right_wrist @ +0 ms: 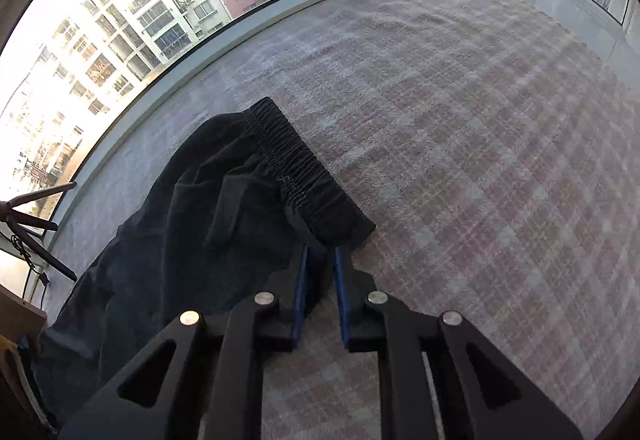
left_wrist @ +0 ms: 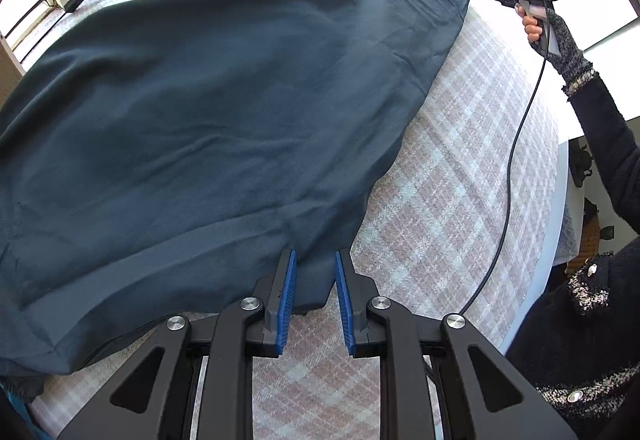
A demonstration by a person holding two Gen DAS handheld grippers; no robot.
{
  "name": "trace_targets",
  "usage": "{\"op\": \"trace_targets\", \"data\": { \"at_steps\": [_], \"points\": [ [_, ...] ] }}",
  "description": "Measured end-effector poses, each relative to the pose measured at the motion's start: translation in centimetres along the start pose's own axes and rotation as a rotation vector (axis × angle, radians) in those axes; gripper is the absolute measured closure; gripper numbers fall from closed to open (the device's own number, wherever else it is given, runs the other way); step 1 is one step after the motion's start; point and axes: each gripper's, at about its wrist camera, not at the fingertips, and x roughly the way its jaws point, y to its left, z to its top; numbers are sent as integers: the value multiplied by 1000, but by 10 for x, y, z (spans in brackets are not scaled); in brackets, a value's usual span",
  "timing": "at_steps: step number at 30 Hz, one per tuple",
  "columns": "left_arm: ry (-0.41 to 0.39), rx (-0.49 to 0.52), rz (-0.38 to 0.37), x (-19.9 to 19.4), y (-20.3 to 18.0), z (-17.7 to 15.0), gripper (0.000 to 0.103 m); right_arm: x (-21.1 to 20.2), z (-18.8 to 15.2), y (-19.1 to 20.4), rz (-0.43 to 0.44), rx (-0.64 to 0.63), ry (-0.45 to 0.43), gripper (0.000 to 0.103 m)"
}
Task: Fold clothes
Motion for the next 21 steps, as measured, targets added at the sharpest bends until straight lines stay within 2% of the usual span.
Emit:
{"op": "trace_targets", "data": {
  "at_steps": [1, 6, 8, 10, 13, 16, 18, 21],
  "points": [
    [-19, -13, 0, -5, 3, -1, 84, -9, -4, 7, -20, -22, -27, 89],
    [-79, -68, 8, -19, 15, -1, 84, -26, -32, 79, 147, -198, -30, 89],
    [-89, -78, 15, -22, 17, -2, 84, -13, -49, 119, 193, -305, 13, 89],
    [-98, -87, 21, -26, 18, -3, 84, 7, -62, 150, 191, -391, 47, 89],
    [-112, -101, 31, -31, 20, -5, 84, 37, -77, 166, 143, -432, 121, 89],
    [-126, -115, 41, -36, 23, -7, 81, 30, -79, 168, 130, -409, 102, 89],
    [-145, -153, 68, -46, 39, -9, 80, 13, -84, 182, 207, -426, 91, 89],
    [-180, -224, 119, -65, 71, -10, 80, 0, -98, 228, 292, -525, 90, 89]
  ]
}}
